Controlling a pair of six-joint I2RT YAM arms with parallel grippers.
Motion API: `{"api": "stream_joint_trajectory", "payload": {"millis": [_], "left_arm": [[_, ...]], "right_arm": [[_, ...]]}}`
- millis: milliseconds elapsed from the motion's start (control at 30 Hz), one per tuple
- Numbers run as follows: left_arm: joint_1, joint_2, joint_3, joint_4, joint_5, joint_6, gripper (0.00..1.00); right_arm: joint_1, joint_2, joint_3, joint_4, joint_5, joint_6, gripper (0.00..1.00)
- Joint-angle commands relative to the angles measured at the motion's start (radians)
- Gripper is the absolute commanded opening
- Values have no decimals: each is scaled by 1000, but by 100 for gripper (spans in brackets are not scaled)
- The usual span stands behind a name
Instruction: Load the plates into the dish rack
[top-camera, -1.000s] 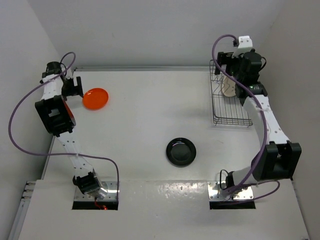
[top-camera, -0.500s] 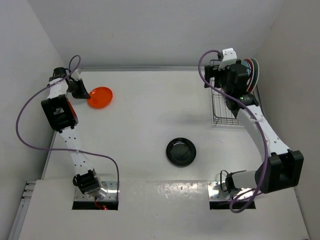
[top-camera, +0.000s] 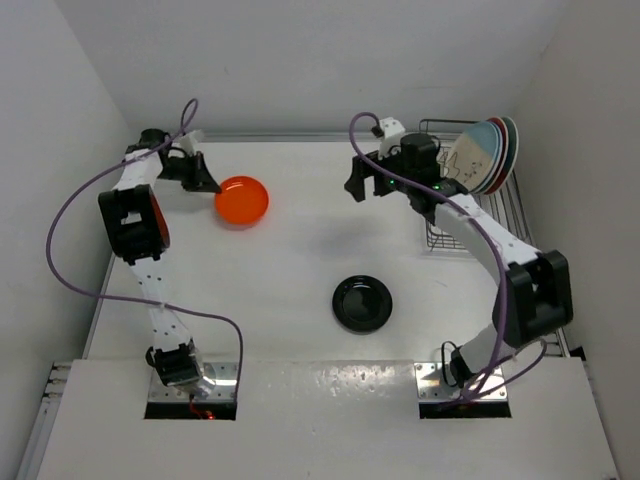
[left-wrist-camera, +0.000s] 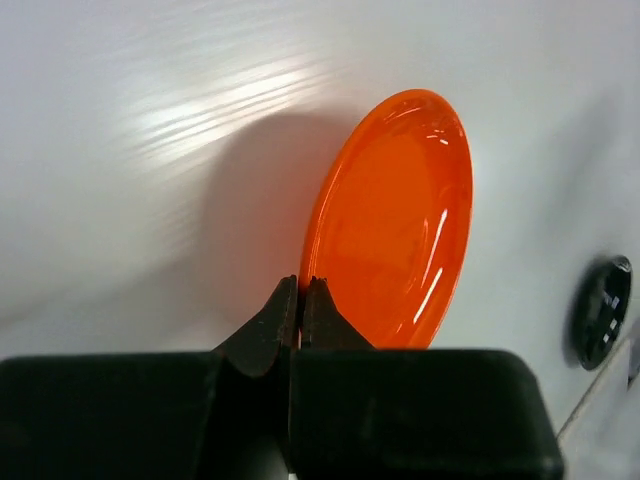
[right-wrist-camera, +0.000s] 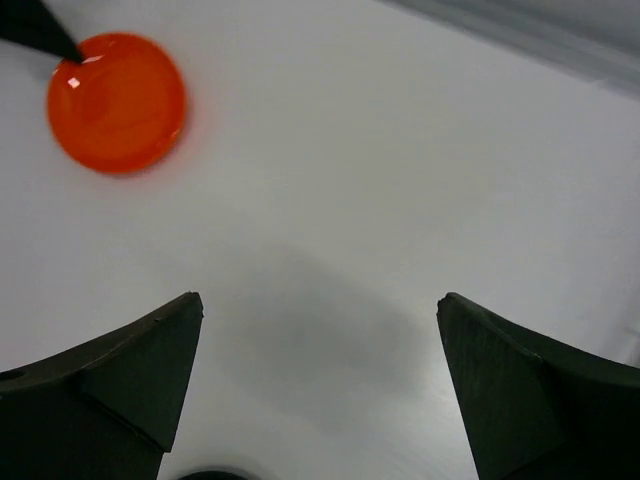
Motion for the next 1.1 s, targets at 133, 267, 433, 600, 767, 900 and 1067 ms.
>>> {"api": "stream_joint_trajectory", "payload": {"millis": [133, 267, 433, 600, 767, 900, 1067], "left_arm": [[-222, -301, -48, 1, 229, 85, 0], [-322, -338, -68, -8, 255, 94, 0], [-369, -363, -87, -18, 238, 106, 0], [-389, -363, -76, -18, 208, 106, 0], [-389, -341, -12, -18, 9, 71, 49], [-389, -341, 32, -18, -211, 49, 100], [-380, -320, 62, -18, -619, 35, 100]], "right_arm": [[89, 266, 130, 153, -270, 319, 99], [98, 367, 172, 309, -402, 512, 99], [102, 404, 97, 533, -431, 667, 74], [105, 414, 49, 592, -457, 716, 0], [86, 314, 5, 505, -328, 605, 0], [41, 195, 43, 304, -87, 414, 0], [-95, 134, 161, 69, 167, 216, 0]]}}
